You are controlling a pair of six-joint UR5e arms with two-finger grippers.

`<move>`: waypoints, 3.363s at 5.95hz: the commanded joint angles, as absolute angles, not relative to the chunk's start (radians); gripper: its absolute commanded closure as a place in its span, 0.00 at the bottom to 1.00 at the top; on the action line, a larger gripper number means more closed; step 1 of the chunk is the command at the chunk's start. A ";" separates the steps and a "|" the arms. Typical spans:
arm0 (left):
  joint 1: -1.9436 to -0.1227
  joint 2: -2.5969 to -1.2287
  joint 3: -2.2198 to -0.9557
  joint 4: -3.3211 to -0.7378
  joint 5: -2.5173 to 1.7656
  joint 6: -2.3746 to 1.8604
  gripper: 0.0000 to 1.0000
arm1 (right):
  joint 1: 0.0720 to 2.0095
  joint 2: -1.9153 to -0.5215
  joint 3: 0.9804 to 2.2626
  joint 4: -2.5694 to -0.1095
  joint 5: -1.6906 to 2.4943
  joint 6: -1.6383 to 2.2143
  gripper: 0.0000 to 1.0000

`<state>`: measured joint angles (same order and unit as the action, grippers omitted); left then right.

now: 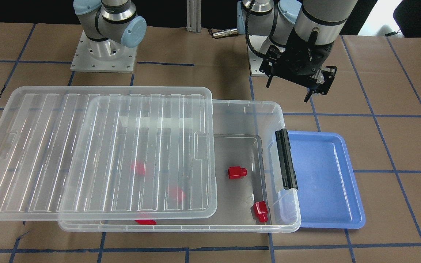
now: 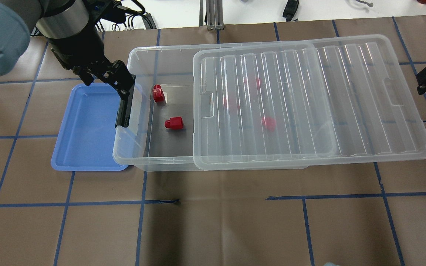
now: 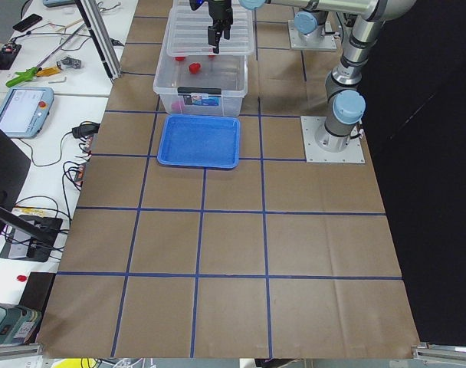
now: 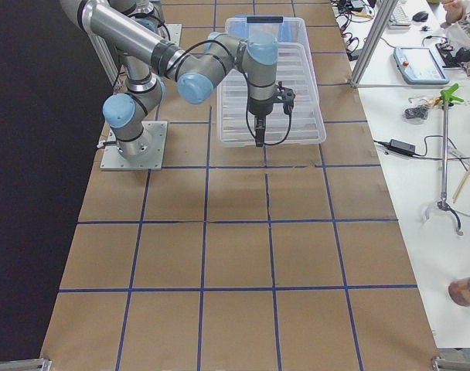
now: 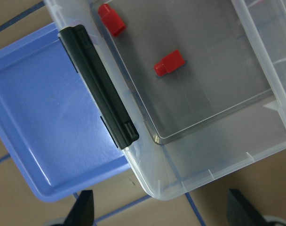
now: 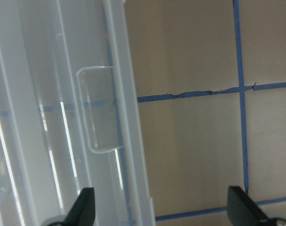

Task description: Place red block in blue tray from box

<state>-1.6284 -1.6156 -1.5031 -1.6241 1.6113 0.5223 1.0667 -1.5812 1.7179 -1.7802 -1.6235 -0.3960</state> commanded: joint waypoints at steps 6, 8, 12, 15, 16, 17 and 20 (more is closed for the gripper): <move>-1.717 -1.874 -1.731 -1.089 1.605 1.267 0.06 | 1.592 -1.628 1.528 -1.476 -1.533 0.321 0.00; -1.712 -1.946 -1.756 -1.003 1.549 1.376 0.07 | 1.595 -1.587 1.493 -1.486 -1.508 0.318 0.00; -1.710 -2.065 -1.763 -0.873 1.551 1.376 0.07 | 1.594 -1.508 1.408 -1.485 -1.523 0.282 0.00; -1.709 -2.063 -1.761 -0.888 1.562 1.374 0.83 | 1.592 -1.512 1.413 -1.474 -1.529 0.279 0.00; -1.709 -2.050 -1.755 -0.903 1.563 1.371 0.90 | 1.591 -1.517 1.440 -1.477 -1.529 0.278 0.00; -1.709 -2.014 -1.729 -0.976 1.563 1.365 0.91 | 1.588 -1.534 1.465 -1.486 -1.529 0.279 0.00; -1.695 -1.812 -1.628 -1.257 1.566 1.365 0.93 | 1.589 -1.534 1.465 -1.486 -1.584 0.285 0.00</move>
<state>-1.7018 -1.8744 -1.6673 -1.1645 1.5642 1.3644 1.5888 -1.5342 1.4643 -1.4873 -1.5606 0.2802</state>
